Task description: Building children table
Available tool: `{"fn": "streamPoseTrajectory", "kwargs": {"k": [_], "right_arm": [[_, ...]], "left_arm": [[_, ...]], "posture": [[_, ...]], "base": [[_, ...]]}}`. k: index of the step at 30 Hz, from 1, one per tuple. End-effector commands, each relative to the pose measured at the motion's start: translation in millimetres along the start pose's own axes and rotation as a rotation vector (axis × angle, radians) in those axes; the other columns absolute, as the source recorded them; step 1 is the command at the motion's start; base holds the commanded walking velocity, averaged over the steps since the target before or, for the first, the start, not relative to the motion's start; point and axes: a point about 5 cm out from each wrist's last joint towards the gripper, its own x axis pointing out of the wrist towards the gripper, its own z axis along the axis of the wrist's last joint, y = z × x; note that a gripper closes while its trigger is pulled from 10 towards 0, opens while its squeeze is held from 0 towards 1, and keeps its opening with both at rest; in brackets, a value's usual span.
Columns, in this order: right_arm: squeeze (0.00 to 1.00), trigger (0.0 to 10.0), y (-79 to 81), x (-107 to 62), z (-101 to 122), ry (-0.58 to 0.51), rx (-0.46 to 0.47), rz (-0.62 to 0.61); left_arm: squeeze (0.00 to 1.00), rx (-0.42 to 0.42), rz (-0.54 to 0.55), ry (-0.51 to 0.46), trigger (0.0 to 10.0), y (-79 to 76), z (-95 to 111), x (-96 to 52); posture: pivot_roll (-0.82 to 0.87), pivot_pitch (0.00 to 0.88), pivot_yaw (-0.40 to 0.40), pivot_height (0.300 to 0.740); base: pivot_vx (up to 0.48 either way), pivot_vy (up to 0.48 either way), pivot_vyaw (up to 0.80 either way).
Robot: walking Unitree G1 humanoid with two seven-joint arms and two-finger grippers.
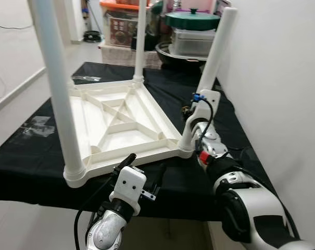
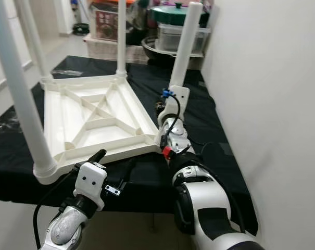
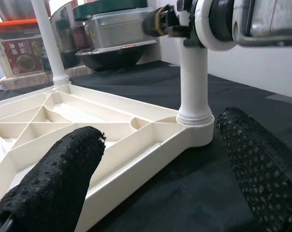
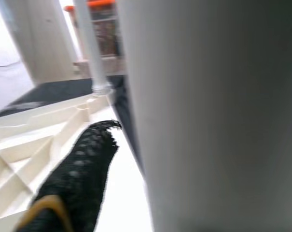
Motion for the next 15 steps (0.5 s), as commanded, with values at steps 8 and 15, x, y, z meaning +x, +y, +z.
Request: {"fn": "streamPoseTrajectory", "kwargs": {"k": [8, 15], "right_arm": [[0.0, 10.0, 9.8, -14.0, -10.2, 0.168, 0.11, 0.658], [0.0, 10.0, 14.2, -34.4, -8.9, 0.232, 0.081, 1.099]], "left_arm": [[0.0, -0.001, -0.006, 0.023, 10.0, -1.9, -4.7, -0.5], [0.0, -0.002, -0.005, 0.023, 10.0, -1.2, -4.7, -1.0]], "posture": [[0.08, 0.028, -0.121, 0.74], [0.09, 0.03, -0.123, 0.74]], "base": [[0.0, 0.0, 0.0], [0.0, 0.0, 0.0]]}}
